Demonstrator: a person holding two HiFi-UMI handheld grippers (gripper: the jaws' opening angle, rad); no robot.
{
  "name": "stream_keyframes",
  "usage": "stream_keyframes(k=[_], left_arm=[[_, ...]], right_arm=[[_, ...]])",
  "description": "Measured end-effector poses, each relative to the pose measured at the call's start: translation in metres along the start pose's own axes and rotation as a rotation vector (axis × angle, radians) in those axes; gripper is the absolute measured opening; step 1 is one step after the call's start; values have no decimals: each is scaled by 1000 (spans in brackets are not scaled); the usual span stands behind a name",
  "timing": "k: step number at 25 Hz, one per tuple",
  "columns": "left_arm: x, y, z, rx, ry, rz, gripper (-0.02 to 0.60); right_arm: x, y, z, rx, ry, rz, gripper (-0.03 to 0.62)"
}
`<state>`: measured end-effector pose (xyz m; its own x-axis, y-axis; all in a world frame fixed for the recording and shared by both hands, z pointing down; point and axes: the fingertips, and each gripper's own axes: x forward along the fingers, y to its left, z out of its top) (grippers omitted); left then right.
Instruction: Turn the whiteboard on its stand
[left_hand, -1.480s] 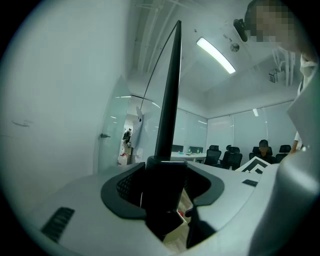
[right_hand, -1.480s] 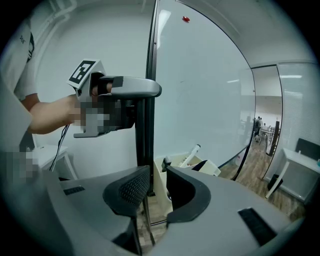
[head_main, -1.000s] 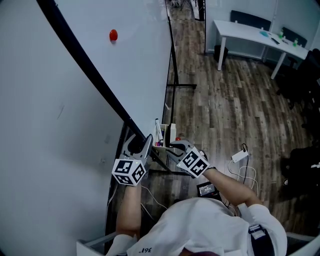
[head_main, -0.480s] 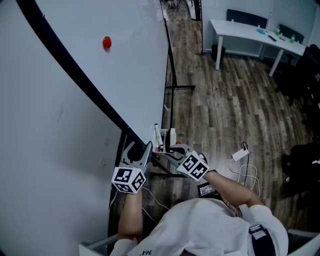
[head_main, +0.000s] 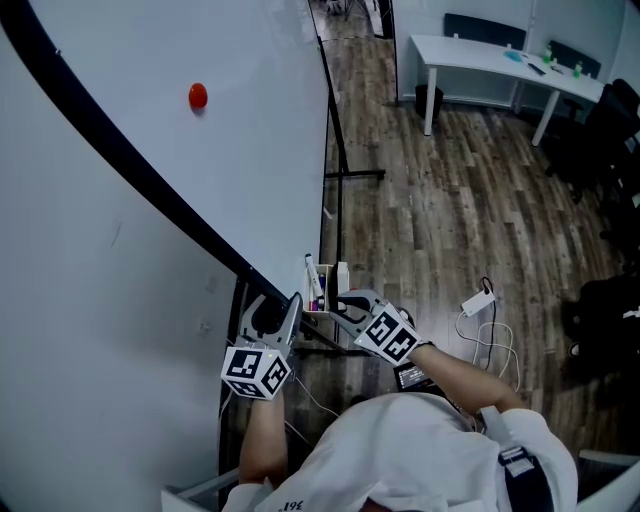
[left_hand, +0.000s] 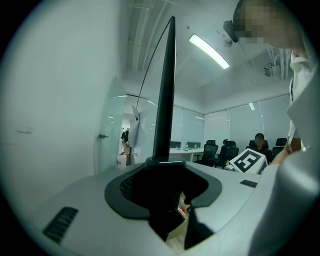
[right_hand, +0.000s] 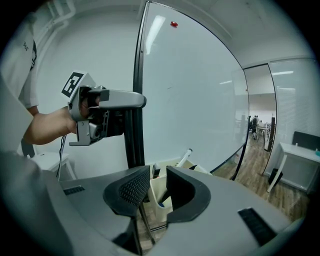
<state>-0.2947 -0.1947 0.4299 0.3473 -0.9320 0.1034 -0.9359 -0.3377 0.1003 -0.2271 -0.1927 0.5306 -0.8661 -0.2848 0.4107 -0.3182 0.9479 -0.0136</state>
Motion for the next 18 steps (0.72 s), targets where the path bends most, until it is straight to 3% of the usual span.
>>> stream_keyframes(k=[18], left_arm=[[-29,-28,3,-1,8,-7,183]], right_arm=[[-22,7,5,26,-27,-6,101]])
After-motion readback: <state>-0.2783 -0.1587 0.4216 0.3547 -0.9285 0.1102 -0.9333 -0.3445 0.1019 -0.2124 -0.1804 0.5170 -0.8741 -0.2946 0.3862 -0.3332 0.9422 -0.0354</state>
